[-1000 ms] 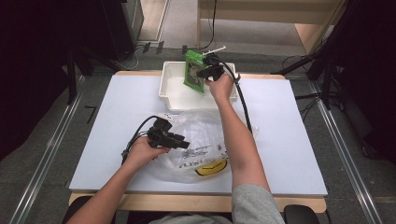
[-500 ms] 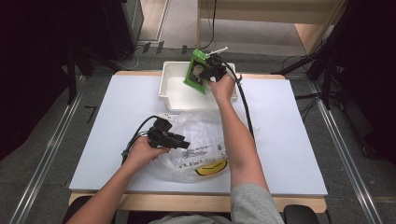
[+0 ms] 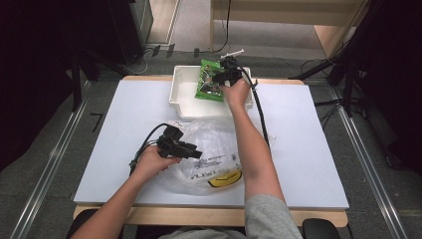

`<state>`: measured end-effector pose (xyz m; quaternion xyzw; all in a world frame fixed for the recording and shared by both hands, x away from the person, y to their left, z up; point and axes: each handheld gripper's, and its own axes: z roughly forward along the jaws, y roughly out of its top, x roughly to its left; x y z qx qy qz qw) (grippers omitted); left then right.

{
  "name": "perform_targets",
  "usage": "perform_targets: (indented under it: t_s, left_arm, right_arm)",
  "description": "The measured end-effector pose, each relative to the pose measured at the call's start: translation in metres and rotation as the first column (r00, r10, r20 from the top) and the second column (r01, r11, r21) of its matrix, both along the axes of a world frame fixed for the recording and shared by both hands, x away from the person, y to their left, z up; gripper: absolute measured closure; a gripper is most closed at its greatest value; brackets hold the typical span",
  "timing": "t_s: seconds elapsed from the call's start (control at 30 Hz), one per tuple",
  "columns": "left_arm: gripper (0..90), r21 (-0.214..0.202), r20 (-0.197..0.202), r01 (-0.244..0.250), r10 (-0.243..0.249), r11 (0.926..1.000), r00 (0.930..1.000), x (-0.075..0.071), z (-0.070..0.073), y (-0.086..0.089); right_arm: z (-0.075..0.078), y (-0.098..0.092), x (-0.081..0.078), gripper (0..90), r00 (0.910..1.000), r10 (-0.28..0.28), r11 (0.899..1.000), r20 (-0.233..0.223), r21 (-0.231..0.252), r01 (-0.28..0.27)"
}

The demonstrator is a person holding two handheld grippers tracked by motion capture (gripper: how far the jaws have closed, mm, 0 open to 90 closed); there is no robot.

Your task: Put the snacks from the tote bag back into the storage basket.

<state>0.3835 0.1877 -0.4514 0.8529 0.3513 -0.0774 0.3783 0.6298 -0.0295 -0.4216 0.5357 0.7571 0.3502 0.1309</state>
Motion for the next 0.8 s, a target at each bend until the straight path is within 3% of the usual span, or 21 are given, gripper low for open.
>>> perform_targets:
  t_s: [0.43, 0.8]
  left_arm:
    - [52.3, -0.001, -0.003, -0.006, 0.006, 1.0, 1.0, 0.0003, 0.0004, 0.0009]
    - [52.2, -0.003, -0.001, -0.008, 0.008, 1.0, 1.0, 0.0004, 0.0005, 0.0014]
  right_arm:
    - [-0.0015, 0.0027, 0.0011, 37.9, 0.9999, -0.01, 1.0, -0.008, 0.021, 0.011]
    - [-0.0055, 0.0037, 0.0007, 36.7, 0.9985, -0.005, 1.0, -0.054, 0.024, 0.006]
